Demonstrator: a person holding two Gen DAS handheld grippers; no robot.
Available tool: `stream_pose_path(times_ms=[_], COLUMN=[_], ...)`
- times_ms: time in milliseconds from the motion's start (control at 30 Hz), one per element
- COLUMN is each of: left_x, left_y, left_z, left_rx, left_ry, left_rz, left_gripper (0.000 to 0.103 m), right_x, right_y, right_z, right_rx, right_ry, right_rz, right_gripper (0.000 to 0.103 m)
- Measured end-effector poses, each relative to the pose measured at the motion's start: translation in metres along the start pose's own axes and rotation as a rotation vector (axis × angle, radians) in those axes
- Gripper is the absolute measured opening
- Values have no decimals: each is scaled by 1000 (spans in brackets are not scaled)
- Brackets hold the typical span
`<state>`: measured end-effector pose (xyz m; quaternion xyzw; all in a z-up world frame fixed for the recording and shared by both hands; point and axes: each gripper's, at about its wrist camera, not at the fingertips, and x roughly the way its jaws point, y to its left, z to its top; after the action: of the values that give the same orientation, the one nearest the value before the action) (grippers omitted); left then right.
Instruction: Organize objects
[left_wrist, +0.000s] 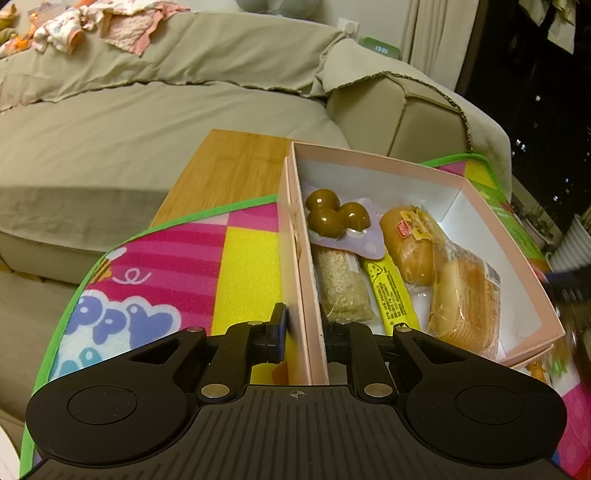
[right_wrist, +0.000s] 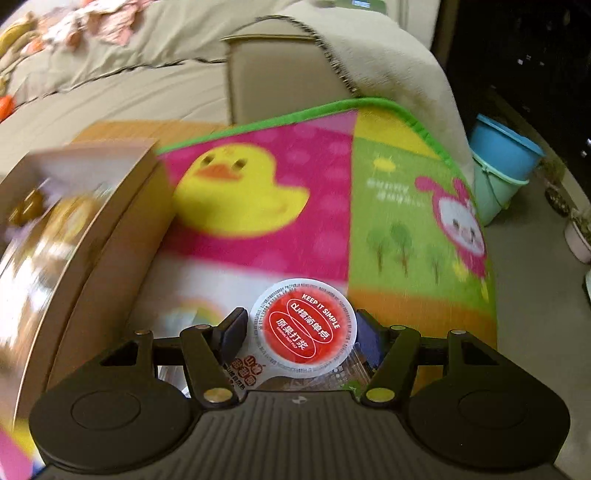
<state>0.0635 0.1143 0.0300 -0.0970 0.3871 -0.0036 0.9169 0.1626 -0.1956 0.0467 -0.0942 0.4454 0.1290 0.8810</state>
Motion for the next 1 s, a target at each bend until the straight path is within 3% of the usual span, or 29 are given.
stream_pose_path(times_ms=[200,333,400,600,800,1000], left_x=[1,1,2,2,2,2], left_y=[1,3,3,3,4,4], left_z=[0,0,0,0,0,0], left_rx=[-8,-13,-13,-13,-13,-13], left_ry=[-2,-3,-4,-5,-7,-7], left_rz=[2,-2,-1,-2,-3,-4], left_gripper=[16,16,16,16,16,16], right_x=[-40,-61,-72,-84,-82,-79], right_y=[30,47,46,43,45,29], right_z=[-51,-72,-78,-101,-116,-121], right_rx=[-123,-194,-168,-117,-135,46], right_ry=[-15,-56,-83,-63,-101,-70], right_rz=[65,11,30,49,-115,-18], right_gripper=[65,72,84,90,100,102])
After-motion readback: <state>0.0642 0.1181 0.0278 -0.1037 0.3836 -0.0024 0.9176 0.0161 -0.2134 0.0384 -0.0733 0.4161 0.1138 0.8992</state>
